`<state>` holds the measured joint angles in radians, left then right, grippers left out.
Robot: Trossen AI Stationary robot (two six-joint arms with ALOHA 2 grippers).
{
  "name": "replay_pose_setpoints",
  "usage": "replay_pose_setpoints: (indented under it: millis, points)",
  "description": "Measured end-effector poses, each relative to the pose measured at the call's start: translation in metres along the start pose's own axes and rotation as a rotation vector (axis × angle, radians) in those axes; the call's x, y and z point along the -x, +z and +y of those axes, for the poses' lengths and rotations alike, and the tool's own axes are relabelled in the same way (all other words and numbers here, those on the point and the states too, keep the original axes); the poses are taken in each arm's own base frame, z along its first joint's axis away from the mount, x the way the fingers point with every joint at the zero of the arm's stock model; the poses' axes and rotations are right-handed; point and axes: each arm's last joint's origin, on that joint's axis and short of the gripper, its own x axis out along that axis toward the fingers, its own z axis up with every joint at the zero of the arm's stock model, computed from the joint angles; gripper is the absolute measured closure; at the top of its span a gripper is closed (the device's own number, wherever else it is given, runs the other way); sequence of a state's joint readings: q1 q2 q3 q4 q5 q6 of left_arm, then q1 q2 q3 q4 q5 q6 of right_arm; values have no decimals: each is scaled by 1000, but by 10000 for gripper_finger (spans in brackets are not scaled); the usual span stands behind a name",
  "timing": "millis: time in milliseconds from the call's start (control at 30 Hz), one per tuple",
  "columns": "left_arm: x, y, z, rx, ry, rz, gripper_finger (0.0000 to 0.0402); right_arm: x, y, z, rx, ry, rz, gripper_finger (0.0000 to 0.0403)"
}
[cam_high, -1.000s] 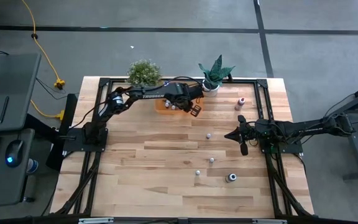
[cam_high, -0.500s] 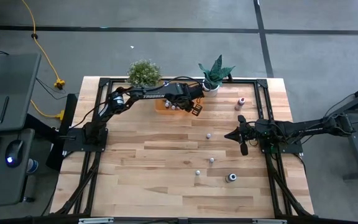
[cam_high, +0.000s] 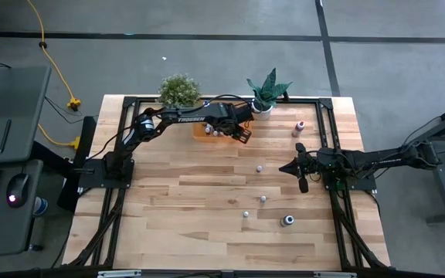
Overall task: Pick & Place food coloring
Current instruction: Put the bottom small black bottle into the bin
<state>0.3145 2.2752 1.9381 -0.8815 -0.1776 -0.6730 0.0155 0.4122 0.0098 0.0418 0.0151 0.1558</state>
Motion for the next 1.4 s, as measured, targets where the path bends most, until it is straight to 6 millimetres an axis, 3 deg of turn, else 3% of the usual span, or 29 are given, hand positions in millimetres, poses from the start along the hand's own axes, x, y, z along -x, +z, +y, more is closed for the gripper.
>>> replay_pose_setpoints:
  millis: [200, 500, 767, 1000, 1167, 1400]
  points:
    - [15, 4, 1, -29, 9, -56, 225, 0, 0, 0, 0, 0, 0, 402]
    - [58, 16, 1, -67, -48, -195, 224, 0, 0, 0, 0, 0, 0, 402]
    - [104, 14, -17, -295, -184, -341, 224, 0, 0, 0, 0, 0, 0, 402]
    - [129, -12, -42, -598, -270, -357, 224, 0, 0, 0, 0, 0, 0, 402]
    - [142, -41, -64, -861, -460, -292, 224, 0, 0, 0, 0, 0, 0, 402]
    - [151, -82, -85, -1048, -602, -169, 224, 0, 0, 0, 0, 0, 0, 402]
